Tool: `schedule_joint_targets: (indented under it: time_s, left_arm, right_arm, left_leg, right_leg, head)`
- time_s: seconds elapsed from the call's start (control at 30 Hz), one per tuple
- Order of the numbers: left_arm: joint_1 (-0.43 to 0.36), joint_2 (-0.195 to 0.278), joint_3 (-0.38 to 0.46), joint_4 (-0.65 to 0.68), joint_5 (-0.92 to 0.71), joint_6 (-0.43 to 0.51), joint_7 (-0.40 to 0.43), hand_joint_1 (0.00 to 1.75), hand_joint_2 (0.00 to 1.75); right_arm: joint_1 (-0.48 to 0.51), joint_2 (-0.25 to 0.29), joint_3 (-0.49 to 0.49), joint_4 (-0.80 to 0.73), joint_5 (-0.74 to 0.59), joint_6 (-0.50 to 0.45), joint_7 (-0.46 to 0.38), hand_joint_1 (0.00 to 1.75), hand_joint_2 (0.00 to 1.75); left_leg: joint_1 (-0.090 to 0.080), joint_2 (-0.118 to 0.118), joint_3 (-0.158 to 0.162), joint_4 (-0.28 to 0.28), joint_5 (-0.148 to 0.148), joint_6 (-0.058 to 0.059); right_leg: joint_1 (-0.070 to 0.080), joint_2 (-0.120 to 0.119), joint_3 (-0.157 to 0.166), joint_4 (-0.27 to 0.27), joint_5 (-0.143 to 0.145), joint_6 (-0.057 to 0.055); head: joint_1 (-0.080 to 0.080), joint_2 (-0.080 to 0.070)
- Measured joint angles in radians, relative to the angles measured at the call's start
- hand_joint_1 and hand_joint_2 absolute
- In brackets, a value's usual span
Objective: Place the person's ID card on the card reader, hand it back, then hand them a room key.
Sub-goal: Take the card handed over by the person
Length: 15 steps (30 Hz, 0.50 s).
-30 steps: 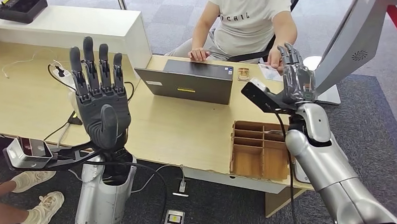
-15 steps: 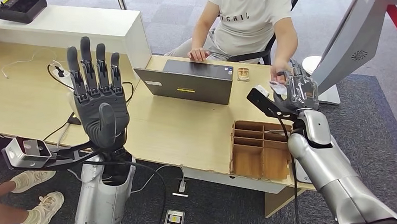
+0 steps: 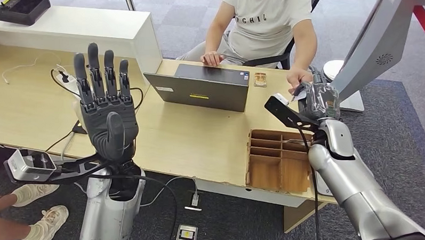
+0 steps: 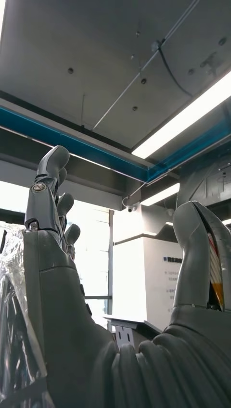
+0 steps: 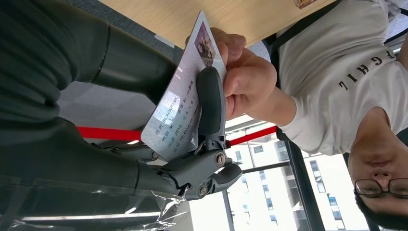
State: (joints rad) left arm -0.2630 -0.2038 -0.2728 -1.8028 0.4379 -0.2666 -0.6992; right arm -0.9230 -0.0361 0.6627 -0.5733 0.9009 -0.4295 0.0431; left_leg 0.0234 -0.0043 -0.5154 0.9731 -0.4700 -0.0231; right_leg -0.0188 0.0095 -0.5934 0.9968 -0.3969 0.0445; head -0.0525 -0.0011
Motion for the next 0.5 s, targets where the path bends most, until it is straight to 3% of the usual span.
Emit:
schedule_joint_targets:
  time_s: [0.5]
  left_arm:
    - [0.018, 0.001, 0.001, -0.002, -0.007, 0.003, 0.0, 0.0, 1.75]
  right_arm:
    - [0.0, 0.0, 0.007, 0.014, -0.026, -0.024, -0.011, 1.75, 1.75]
  left_leg:
    - [0.0, 0.0, 0.0, 0.0, 0.0, 0.0]
  right_leg:
    - [0.0, 0.0, 0.0, 0.0, 0.0, 0.0]
  head:
    - [0.0, 0.0]
